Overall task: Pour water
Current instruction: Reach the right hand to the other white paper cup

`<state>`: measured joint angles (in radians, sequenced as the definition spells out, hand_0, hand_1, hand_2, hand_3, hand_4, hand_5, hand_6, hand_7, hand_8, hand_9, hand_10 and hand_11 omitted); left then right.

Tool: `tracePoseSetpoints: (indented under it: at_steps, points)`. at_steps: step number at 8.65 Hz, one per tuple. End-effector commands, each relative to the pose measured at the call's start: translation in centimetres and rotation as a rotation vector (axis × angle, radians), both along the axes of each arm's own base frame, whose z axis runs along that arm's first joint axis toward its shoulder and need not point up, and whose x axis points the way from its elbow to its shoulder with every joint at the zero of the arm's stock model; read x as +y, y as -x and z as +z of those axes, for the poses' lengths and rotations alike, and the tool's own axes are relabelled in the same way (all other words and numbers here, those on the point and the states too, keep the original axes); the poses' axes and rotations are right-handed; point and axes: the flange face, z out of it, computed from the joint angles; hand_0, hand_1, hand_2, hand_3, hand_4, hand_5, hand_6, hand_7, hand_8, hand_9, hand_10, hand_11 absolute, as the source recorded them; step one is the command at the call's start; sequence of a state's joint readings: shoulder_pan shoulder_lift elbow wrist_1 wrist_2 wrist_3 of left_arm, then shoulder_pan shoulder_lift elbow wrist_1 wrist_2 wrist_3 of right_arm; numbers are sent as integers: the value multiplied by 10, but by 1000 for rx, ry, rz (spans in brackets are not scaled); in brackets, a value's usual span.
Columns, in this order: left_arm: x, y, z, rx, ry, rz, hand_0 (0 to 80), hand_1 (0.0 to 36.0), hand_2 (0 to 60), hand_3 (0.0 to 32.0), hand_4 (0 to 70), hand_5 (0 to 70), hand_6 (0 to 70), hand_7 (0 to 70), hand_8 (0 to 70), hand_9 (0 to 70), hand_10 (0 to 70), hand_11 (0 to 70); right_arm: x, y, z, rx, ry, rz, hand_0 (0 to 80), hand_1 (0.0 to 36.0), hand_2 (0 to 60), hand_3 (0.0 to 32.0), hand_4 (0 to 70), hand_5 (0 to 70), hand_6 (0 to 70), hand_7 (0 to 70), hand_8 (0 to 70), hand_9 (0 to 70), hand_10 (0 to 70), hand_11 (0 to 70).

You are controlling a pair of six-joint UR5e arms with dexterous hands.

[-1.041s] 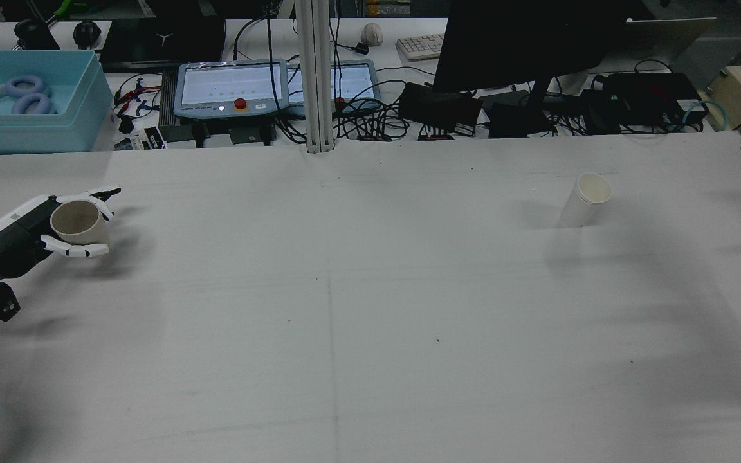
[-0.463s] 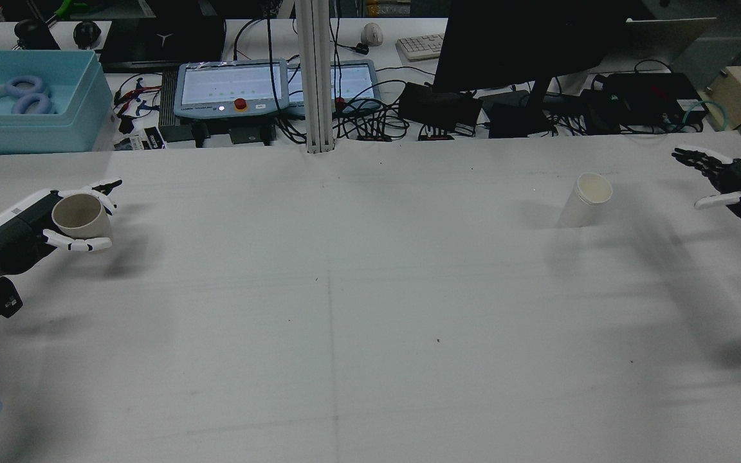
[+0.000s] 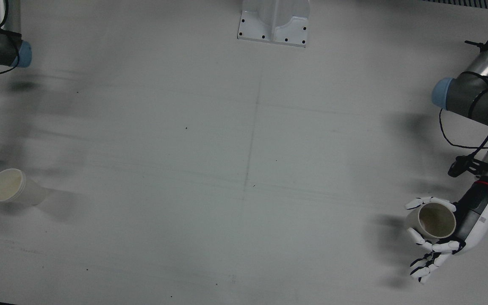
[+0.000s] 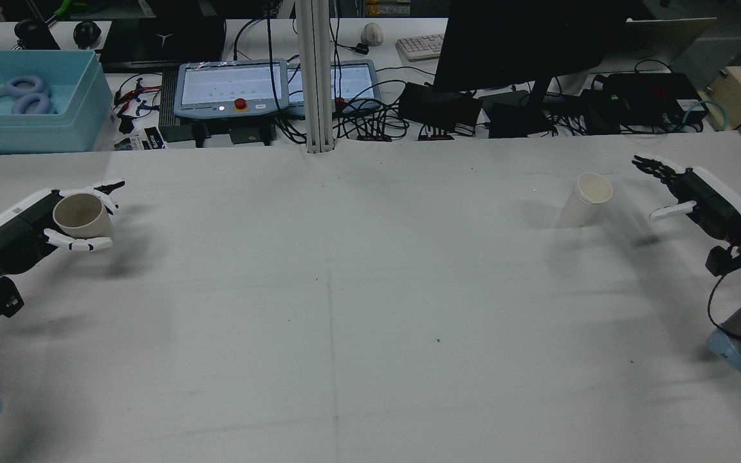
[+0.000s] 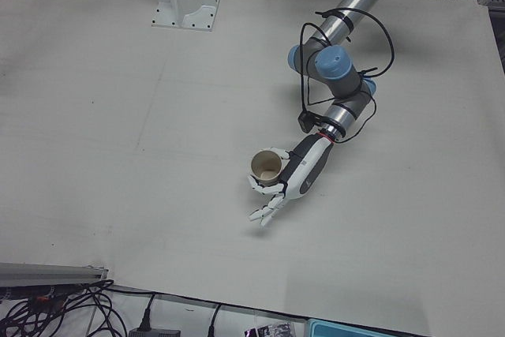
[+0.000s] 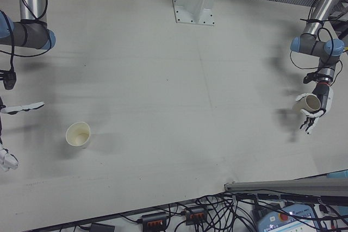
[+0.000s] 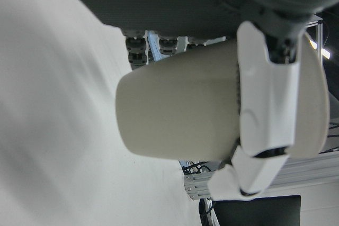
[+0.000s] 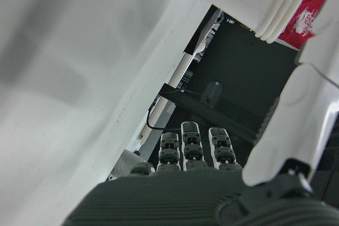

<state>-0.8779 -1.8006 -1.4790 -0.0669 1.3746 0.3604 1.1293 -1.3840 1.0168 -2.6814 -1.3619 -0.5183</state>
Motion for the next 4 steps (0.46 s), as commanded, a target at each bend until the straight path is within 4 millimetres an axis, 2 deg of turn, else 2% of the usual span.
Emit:
tracePoseSetpoints:
  at_steps: [1, 4]
  points:
    - [0, 1, 1, 4, -5, -1, 605, 360, 600, 0, 700, 700, 79, 145, 53, 41, 88, 141, 15, 75, 4, -33, -35, -18, 511, 115, 0, 0, 56, 127, 123, 146, 93, 98, 0, 0]
    - [0, 1, 3, 7, -9, -1, 602, 359, 600, 0, 700, 700, 81, 145, 54, 40, 88, 140, 8, 82, -2, -55, -48, -10, 523, 123, 0, 0, 104, 144, 143, 166, 88, 90, 0, 0]
